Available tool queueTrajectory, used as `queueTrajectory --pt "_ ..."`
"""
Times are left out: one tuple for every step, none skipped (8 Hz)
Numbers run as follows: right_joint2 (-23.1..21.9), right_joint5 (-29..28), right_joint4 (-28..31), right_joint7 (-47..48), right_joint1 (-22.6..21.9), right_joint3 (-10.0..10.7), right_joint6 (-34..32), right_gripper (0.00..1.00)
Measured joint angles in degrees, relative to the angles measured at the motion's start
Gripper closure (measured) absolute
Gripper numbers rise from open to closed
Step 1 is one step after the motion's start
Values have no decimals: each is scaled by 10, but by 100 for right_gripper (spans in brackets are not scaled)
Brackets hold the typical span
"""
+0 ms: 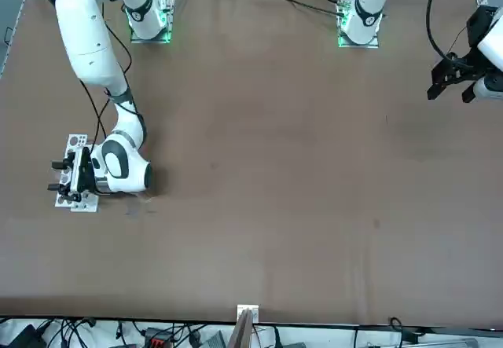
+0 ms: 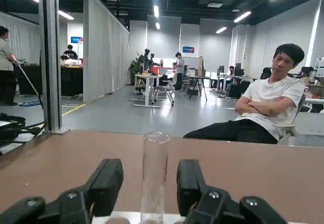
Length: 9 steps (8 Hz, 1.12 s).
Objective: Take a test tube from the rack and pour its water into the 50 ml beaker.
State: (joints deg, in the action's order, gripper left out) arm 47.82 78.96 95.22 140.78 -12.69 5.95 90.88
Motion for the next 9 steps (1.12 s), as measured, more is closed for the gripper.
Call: queueTrajectory --pt "2 0 0 0 0 0 0 37" --pt "5 1 0 0 0 0 0 40" --pt "6 1 0 0 0 0 0 42" --pt "6 1 -1 0 0 0 0 43" --pt "6 1 -1 0 0 0 0 45" --pt "6 1 -1 -2 0 0 0 46" --pt "6 1 -1 -4 0 0 0 50" --pt "6 1 -1 -4 0 0 0 59" --pt "6 1 -1 -6 -1 0 0 64"
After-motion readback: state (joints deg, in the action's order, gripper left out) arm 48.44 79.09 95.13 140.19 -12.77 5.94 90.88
